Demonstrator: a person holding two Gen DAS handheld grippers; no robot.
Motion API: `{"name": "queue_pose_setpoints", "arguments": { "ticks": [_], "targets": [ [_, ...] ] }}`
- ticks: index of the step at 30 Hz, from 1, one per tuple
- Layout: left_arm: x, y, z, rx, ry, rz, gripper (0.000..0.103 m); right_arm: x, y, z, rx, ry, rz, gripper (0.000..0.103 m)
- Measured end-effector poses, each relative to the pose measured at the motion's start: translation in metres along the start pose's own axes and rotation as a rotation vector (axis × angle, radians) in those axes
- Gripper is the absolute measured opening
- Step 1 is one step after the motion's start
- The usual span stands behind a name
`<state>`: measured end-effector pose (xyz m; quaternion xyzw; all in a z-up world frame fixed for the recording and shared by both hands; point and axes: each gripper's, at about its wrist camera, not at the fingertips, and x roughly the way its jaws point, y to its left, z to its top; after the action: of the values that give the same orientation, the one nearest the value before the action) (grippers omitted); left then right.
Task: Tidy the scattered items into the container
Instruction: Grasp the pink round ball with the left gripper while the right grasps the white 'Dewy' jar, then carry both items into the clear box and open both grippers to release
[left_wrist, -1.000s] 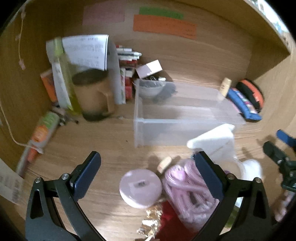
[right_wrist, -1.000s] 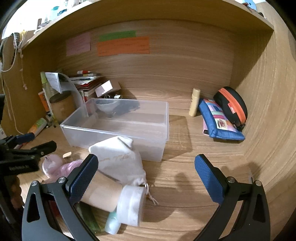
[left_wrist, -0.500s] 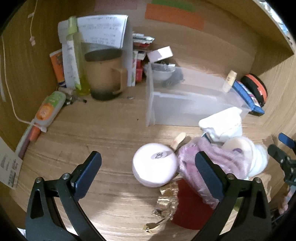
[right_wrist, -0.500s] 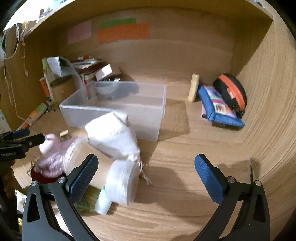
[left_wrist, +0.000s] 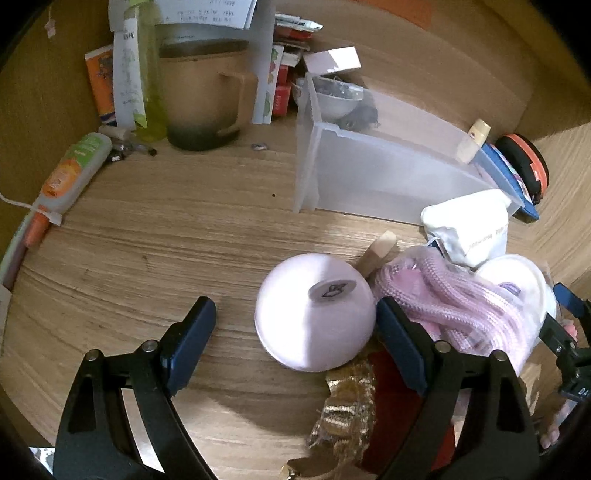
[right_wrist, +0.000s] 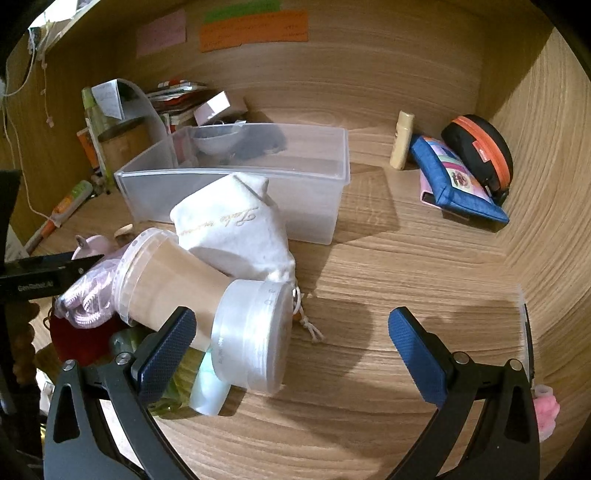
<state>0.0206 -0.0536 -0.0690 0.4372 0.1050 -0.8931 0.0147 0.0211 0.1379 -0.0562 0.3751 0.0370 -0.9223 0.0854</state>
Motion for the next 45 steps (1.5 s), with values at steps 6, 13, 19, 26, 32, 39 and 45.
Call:
{"name": "queue_pose_setpoints", "arguments": {
  "ticks": [6, 13, 19, 26, 32, 39, 45],
  "targets": [
    [0.004, 0.005, 0.004, -0.017, 0.002, 0.009, 0.089, 0.0, -0.006, -0.002, 0.002, 0.003, -0.003, 0.096],
    [0.006, 0.007, 0.006, -0.014, 0.006, 0.043, 0.089, 0.013, -0.016, -0.001, 0.057, 0.028, 0.037, 0.069],
    [0.011, 0.0, 0.004, 0.024, -0.002, 0.089, 0.086, 0.027, -0.011, -0.003, 0.058, 0.053, 0.056, 0.048],
    [0.007, 0.001, 0.002, 0.053, -0.017, 0.07, 0.063, 0.029, -0.011, -0.003, 0.084, 0.037, 0.085, 0.029],
    [0.007, 0.005, 0.003, 0.028, -0.025, 0.075, 0.063, 0.028, -0.017, -0.003, 0.11, 0.026, 0.058, 0.027],
    [-0.004, 0.003, 0.007, 0.017, -0.061, 0.059, 0.063, 0.02, -0.023, 0.001, 0.12, -0.004, 0.035, 0.027],
    [-0.02, -0.004, 0.014, 0.033, -0.101, 0.047, 0.063, 0.008, -0.028, 0.009, 0.131, -0.035, 0.053, 0.027]
  ]
}}
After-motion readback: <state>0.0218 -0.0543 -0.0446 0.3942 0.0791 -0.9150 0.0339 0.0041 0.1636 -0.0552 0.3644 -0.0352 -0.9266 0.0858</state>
